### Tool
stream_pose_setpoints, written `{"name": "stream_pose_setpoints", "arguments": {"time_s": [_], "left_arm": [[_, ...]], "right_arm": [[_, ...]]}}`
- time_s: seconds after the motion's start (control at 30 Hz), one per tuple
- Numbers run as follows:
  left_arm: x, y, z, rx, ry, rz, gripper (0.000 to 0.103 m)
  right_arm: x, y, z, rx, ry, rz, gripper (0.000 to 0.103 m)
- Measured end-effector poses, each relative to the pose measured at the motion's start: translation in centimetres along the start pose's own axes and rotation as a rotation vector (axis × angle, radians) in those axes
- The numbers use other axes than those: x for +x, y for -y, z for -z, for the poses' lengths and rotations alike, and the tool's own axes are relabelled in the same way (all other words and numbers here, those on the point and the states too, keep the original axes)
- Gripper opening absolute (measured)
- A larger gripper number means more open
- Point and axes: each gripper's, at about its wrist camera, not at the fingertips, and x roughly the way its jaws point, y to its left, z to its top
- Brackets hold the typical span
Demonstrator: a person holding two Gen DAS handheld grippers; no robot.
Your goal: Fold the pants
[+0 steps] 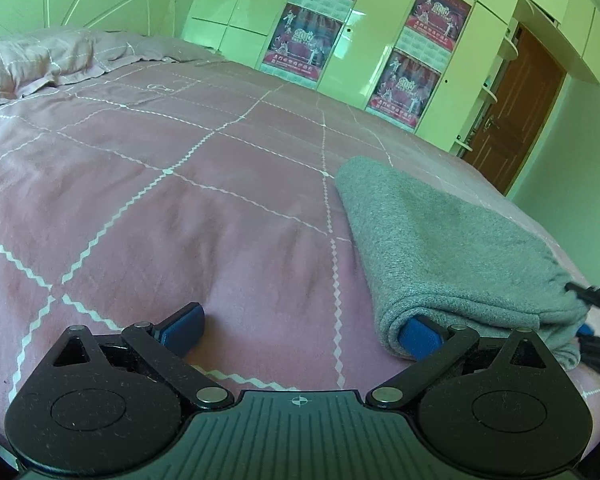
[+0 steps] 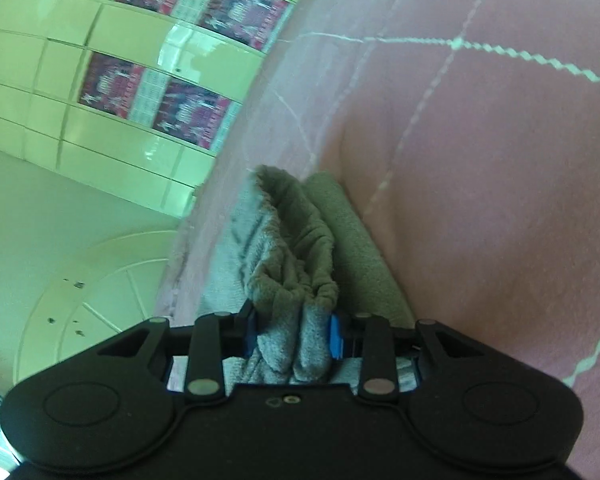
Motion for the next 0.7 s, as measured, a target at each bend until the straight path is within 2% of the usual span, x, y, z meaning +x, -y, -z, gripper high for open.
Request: {"name": "stream_pose_setpoints", "arguments": {"time_s": [0.03,0.07,0.1,0.23,0.5,0.7], "left_arm": [[0.0,0.0,0.0,0.005,0.0,0.0,0.101],[0.0,0.0,0.1,0.01,0.001,-0.002,0.101],[0.0,0.2,0.1,0.017,0.0,-0.003,0.101],[-0.1,0.2,0.1,0.019,-0.004,-0.003,0.101],[-0.1,0.4,0.1,0.03,-0.008,-0.004,0.101],[-0.1,0.4,0.1,0.045,-0.016,0.0,0.101]], "right_arm": [[0.2,-0.1,0.1,-0.037,-0.006,0.027,0.025],[0.7,0.7,0.0,-0.009,-0.026,0.073,0.025],[0.7,1.6,0.0,0.039,-0.025,0.068,0.024],[0.5,0.2,0.2,-0.028,-0.022,0.081,0.026],[0.3,1.2,-0.1,0.023,-0.024,0.061,0.027],[-0.7,0.9,-0.1,0.028,-0.008,0.065,0.036]]}}
